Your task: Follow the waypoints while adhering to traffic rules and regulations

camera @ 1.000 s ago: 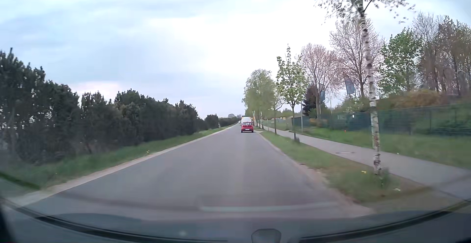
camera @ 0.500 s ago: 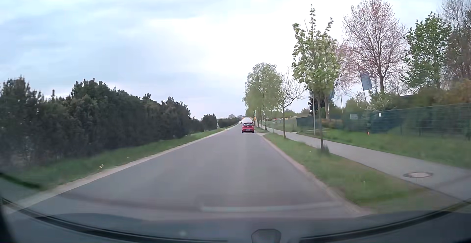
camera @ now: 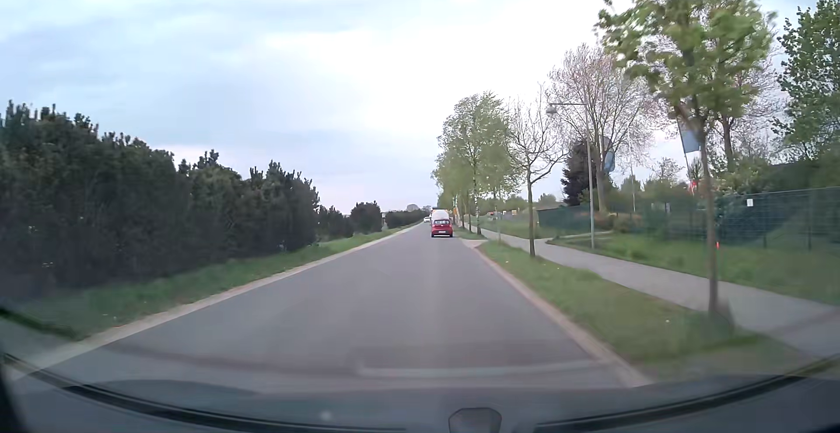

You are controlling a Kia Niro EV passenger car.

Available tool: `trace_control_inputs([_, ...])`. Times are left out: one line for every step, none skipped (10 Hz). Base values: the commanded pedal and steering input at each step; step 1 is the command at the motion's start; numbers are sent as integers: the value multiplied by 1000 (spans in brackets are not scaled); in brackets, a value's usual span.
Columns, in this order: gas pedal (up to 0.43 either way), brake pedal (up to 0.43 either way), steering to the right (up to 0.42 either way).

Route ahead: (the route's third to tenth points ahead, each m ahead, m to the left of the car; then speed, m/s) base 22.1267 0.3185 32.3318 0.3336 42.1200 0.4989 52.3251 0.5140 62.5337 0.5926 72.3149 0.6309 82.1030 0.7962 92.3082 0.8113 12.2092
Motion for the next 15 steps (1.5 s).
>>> trace_control_inputs([150, 0, -1])
trace_control_inputs([150, 0, -1])
trace_control_inputs([150, 0, -1])
trace_control_inputs([150, 0, -2])
trace_control_inputs([150, 0, -2])
trace_control_inputs([157, 0, -2])
trace_control_inputs([157, 0, -2])
trace_control_inputs([157, 0, -2])
trace_control_inputs([157, 0, -2])
trace_control_inputs([157, 0, -2])
trace_control_inputs([157, 0, -2])
trace_control_inputs([157, 0, -2])
trace_control_inputs([157, 0, -2])
trace_control_inputs([157, 0, -2])
trace_control_inputs([157, 0, 0])
